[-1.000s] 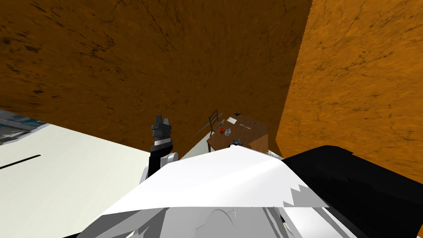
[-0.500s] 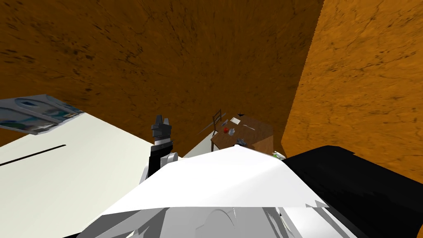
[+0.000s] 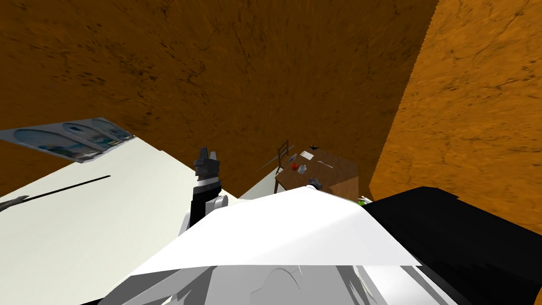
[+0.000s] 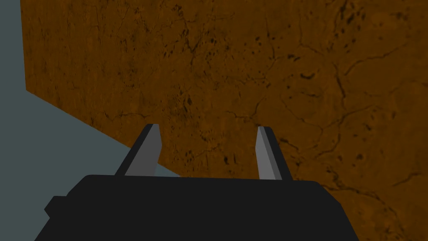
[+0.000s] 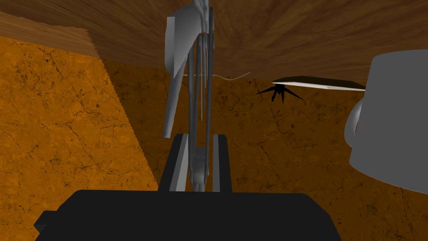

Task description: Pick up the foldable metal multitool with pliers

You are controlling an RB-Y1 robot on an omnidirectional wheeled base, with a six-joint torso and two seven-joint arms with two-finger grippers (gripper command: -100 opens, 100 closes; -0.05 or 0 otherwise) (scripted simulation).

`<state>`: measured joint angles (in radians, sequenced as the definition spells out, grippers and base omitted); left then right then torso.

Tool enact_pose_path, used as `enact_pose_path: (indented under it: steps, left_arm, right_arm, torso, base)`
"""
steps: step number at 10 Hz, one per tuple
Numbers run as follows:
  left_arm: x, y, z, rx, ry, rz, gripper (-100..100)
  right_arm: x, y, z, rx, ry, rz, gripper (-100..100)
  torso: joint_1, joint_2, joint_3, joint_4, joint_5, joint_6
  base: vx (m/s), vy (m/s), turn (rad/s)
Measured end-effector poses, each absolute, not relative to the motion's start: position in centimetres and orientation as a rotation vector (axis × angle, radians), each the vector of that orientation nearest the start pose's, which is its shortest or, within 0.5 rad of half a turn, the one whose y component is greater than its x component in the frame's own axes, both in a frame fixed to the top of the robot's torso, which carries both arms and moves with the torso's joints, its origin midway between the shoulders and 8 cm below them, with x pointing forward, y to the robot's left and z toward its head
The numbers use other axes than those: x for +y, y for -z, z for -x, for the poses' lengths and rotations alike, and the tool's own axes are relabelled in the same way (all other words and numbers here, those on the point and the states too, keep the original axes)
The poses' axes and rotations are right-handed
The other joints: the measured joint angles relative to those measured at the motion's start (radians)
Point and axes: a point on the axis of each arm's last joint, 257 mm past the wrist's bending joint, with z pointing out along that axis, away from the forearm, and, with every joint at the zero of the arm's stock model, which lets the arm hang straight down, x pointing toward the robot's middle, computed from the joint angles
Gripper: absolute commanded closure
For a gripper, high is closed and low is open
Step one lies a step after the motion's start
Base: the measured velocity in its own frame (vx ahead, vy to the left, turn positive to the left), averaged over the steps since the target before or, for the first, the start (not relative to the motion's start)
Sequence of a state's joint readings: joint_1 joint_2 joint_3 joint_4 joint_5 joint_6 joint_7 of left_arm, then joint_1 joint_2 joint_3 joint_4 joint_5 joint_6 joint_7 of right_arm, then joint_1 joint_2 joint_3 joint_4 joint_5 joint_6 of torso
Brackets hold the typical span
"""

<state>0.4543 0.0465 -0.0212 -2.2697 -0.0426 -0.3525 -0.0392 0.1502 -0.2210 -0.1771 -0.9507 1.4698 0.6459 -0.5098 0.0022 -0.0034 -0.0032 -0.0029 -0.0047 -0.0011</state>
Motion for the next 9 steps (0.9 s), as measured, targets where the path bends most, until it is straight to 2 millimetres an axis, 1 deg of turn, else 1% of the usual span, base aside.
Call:
enact_pose_path:
  steps: [1, 2, 5, 6, 7, 8, 9]
  left_arm:
    - [26.3, -0.5, -37.5, 0.766, 1.243, 0.676, 0]
    - [26.3, -0.5, -37.5, 0.766, 1.243, 0.676, 0]
    - [26.3, -0.5, -37.5, 0.766, 1.243, 0.676, 0]
    - [26.3, -0.5, -37.5, 0.766, 1.243, 0.676, 0]
    - [26.3, -0.5, -37.5, 0.766, 1.243, 0.676, 0]
    - [26.3, -0.5, -37.5, 0.766, 1.243, 0.676, 0]
    - [26.3, -0.5, -37.5, 0.766, 1.243, 0.676, 0]
  right_arm:
    - [-58.8, 48.1, -24.8, 1.818, 0.77, -1.019, 100]
    - [-59.4, 48.0, -24.3, 1.813, 0.771, -1.03, 100]
    - [-62.3, 47.6, -22.6, 1.801, 0.788, -1.066, 100]
    - [-62.9, 47.6, -22.4, 1.798, 0.789, -1.075, 100]
    - [-64.0, 47.5, -21.7, 1.794, 0.793, -1.091, 100]
    - [-64.7, 47.4, -21.3, 1.789, 0.792, -1.102, 100]
    - [-64.7, 47.4, -21.3, 1.79, 0.791, -1.103, 0]
  torso:
    - [0.0, 0.0, 0.0, 0.0, 0.0, 0.0]
    - [-0.001, 0.001, 0.0, 0.0, 0.0, 0.0]
    - [-0.002, 0.0, 0.0, 0.0, -0.001, 0.0]
    - [-0.002, 0.001, 0.0, 0.0, -0.001, 0.0]
    - [-0.002, 0.0, 0.0, 0.001, 0.0, 0.0]
    - [-0.002, 0.0, 0.0, 0.001, -0.001, 0.001]
    - [-0.005, 0.0, 0.001, 0.001, -0.001, 0.001]
  base:
    - [-0.014, 0.081, 0.053]
    - [-0.01, 0.087, 0.131]
    - [-0.014, 0.076, 0.074]
    - [-0.01, 0.09, 0.14]
    - [-0.004, 0.074, 0.05]
    - [-0.002, 0.027, -0.006]
    - [0.0, 0.006, 0.0]
